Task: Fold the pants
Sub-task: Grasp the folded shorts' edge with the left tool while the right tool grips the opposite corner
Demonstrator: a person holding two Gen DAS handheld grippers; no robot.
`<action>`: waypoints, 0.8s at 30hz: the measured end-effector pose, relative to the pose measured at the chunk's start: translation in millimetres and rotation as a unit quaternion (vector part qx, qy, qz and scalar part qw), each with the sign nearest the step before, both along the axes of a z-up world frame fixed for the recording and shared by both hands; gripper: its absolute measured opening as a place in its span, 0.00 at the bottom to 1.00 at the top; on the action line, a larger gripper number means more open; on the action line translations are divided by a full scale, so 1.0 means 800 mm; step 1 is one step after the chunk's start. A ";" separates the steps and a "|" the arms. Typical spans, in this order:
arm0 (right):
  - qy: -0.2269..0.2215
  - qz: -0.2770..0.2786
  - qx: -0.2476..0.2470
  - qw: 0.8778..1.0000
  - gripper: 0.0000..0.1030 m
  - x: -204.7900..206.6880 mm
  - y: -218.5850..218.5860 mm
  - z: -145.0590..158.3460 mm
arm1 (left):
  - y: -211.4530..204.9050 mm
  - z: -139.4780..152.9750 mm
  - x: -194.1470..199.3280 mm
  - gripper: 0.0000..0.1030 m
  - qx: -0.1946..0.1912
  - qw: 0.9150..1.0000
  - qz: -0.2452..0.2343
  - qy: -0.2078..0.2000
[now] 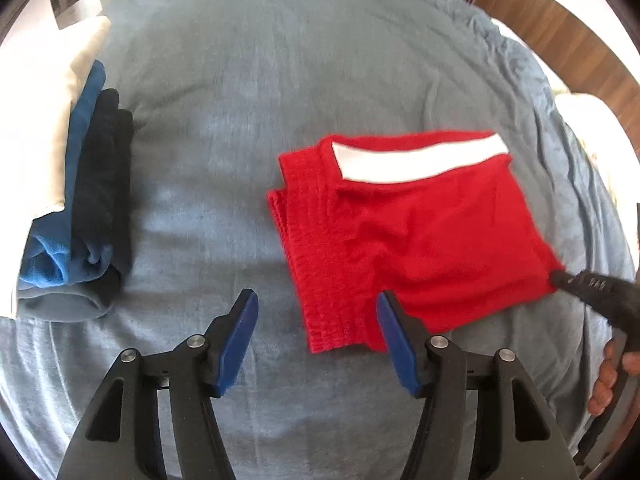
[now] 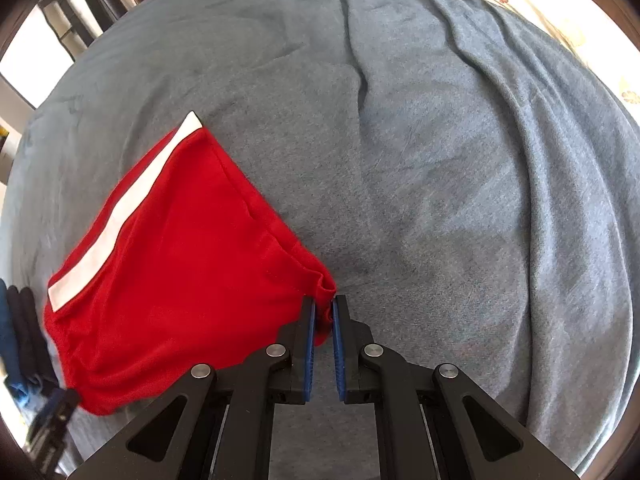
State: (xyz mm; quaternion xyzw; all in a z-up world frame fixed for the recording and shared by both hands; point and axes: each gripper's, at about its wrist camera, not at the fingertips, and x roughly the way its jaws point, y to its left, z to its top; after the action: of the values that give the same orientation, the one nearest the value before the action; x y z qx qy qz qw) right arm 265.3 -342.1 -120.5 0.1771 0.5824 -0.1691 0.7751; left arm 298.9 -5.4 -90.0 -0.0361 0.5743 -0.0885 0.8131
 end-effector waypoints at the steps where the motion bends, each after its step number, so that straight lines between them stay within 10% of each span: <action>1: 0.001 0.000 0.000 1.000 0.09 0.000 0.000 0.000 | 0.000 -0.004 0.003 0.58 -0.007 1.000 0.004 0.005; 16: 0.009 0.015 -0.025 1.000 0.09 0.008 0.016 -0.017 | -0.012 -0.079 0.025 0.43 -0.070 0.996 0.037 0.049; 24: 0.002 0.026 -0.028 0.999 0.09 0.008 0.025 -0.017 | -0.001 -0.059 0.016 0.21 -0.081 0.995 0.031 0.038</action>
State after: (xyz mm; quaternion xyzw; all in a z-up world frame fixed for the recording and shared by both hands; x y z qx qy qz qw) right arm 272.0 -322.3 -133.7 0.1400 0.5833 -0.1659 0.7827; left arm 312.1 -6.2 -137.2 -0.1230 0.5944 -0.1086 0.7872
